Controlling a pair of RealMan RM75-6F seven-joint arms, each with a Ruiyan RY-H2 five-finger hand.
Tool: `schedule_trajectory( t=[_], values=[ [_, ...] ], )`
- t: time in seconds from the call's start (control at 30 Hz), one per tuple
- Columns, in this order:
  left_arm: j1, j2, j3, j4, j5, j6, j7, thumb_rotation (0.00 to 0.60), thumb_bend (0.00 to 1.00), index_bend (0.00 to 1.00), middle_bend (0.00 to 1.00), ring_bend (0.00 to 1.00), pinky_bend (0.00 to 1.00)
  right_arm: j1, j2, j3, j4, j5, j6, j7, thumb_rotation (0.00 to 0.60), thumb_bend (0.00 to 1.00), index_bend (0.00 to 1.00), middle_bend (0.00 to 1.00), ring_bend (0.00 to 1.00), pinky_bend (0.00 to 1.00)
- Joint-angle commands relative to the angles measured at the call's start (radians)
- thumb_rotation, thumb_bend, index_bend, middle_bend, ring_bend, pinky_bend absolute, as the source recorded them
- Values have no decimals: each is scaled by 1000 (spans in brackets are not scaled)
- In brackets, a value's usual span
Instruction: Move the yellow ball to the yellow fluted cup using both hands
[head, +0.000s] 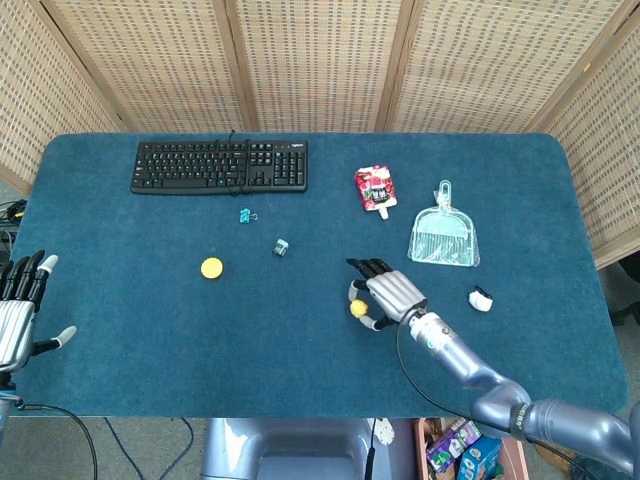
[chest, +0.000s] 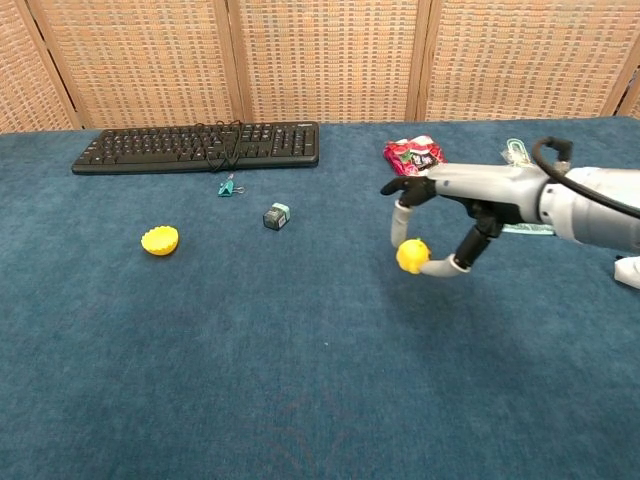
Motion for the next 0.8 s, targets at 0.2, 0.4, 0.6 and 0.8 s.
schedule_trajectory(
  t=[0.2,0.4,0.6,0.8],
  values=[
    [-10,19,-5,4,-15,-28,-50,600,0,0,0,0,0,215,-156,53,98,170,-104,-180,600,383,491,0,0,0],
    [-15,34,-9,3,-25,-43,-82,600,0,0,0,0,0,309,-272,33,196,274,-84,-316,600,382,491,0,0,0],
    [-17,44,-9,4,-27,-51,-108,600,0,0,0,0,0,363,-346,13,253,362,-61,-404,600,382,491,0,0,0],
    [-19,51,-9,5,-26,-53,-123,600,0,0,0,0,0,380,-353,-7,259,419,-47,-446,600,161,303,0,0,0]
  ],
)
